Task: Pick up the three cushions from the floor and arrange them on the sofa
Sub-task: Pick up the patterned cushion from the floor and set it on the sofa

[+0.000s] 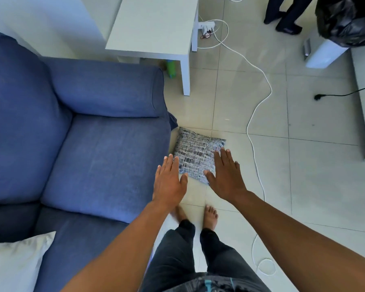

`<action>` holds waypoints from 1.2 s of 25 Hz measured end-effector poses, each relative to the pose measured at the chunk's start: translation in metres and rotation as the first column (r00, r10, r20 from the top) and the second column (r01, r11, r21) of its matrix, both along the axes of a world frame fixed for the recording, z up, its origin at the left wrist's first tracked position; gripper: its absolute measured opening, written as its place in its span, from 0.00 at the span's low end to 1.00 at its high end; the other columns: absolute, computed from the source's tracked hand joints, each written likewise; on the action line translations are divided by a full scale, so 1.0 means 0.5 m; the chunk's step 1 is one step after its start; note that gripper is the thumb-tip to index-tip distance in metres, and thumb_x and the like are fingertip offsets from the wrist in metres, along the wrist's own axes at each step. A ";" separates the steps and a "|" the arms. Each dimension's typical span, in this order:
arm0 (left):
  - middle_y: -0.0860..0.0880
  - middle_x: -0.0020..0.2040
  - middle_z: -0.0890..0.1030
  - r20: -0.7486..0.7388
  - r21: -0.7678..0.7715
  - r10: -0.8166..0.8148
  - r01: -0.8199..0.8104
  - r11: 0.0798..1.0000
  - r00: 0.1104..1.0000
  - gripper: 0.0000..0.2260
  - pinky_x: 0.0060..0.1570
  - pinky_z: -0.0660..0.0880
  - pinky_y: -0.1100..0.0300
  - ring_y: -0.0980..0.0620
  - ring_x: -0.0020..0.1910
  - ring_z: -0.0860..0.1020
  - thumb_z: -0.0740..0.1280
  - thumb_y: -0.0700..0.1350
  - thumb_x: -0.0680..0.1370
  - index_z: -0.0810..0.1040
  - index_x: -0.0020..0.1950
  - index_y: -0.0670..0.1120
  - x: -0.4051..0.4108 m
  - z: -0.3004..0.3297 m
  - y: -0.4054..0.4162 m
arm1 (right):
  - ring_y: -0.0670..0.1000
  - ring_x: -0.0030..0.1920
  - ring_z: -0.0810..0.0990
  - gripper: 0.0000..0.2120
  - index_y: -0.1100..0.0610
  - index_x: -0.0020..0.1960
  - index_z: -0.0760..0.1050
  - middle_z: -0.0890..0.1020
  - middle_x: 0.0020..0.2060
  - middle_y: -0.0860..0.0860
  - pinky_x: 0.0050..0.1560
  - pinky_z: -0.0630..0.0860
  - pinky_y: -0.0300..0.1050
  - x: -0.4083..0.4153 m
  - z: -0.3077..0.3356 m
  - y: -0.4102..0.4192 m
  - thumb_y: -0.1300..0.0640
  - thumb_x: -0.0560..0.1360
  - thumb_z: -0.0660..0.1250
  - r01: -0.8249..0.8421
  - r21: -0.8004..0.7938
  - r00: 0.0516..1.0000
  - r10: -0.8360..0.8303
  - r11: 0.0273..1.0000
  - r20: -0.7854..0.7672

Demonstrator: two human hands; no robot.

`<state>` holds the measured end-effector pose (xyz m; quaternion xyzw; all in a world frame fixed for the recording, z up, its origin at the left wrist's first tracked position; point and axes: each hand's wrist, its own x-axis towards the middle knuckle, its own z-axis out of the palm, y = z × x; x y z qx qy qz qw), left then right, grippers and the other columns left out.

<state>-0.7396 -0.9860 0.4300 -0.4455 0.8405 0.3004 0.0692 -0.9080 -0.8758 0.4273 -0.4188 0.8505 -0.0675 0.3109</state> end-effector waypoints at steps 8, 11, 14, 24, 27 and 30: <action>0.43 0.88 0.53 0.046 0.096 -0.065 0.060 0.994 0.997 0.32 0.85 0.50 0.48 0.45 0.87 0.51 0.60 0.52 0.87 0.54 0.87 0.42 -0.088 -0.086 -0.147 | 0.59 0.86 0.43 0.37 0.61 0.86 0.48 0.48 0.86 0.60 0.84 0.50 0.62 -0.074 -0.078 -0.106 0.43 0.86 0.57 0.139 0.026 0.986 -0.141 0.990 0.090; 0.42 0.88 0.55 0.091 0.140 -0.031 0.018 0.990 0.995 0.32 0.84 0.52 0.50 0.44 0.87 0.53 0.61 0.53 0.87 0.55 0.87 0.42 -0.118 -0.158 -0.193 | 0.59 0.86 0.45 0.37 0.61 0.86 0.49 0.49 0.86 0.60 0.84 0.51 0.62 -0.109 -0.158 -0.151 0.44 0.86 0.59 0.173 0.067 0.977 -0.180 0.983 0.112; 0.42 0.87 0.56 0.166 0.227 -0.002 -0.037 0.973 0.986 0.32 0.83 0.53 0.50 0.44 0.87 0.54 0.61 0.53 0.87 0.55 0.87 0.42 -0.155 -0.280 -0.227 | 0.60 0.86 0.46 0.37 0.61 0.86 0.49 0.50 0.86 0.60 0.84 0.51 0.61 -0.146 -0.282 -0.184 0.45 0.86 0.60 0.217 0.115 0.961 -0.233 0.969 0.149; 0.41 0.83 0.67 0.271 0.243 0.209 -0.276 0.930 0.940 0.30 0.79 0.64 0.47 0.40 0.82 0.65 0.63 0.53 0.86 0.62 0.84 0.41 -0.278 -0.884 -0.326 | 0.64 0.84 0.56 0.39 0.65 0.84 0.55 0.58 0.84 0.65 0.81 0.60 0.62 -0.247 -0.901 -0.222 0.45 0.84 0.64 0.258 0.182 0.938 -0.291 0.949 0.188; 0.40 0.79 0.74 0.288 0.196 0.410 -0.472 0.859 0.865 0.28 0.73 0.70 0.49 0.39 0.77 0.72 0.64 0.53 0.84 0.68 0.81 0.42 -0.298 -1.034 -0.343 | 0.67 0.81 0.64 0.42 0.65 0.84 0.58 0.64 0.81 0.65 0.79 0.64 0.59 -0.261 -1.050 -0.207 0.40 0.81 0.66 0.351 0.209 0.893 -0.393 0.913 0.218; 0.42 0.77 0.76 0.256 0.157 0.559 -0.605 0.781 0.789 0.29 0.71 0.72 0.48 0.39 0.75 0.74 0.65 0.56 0.82 0.69 0.80 0.43 -0.302 -1.149 -0.366 | 0.61 0.77 0.71 0.45 0.60 0.82 0.63 0.73 0.77 0.59 0.75 0.68 0.52 -0.271 -1.164 -0.193 0.33 0.77 0.70 0.535 0.253 0.751 -0.591 0.806 0.294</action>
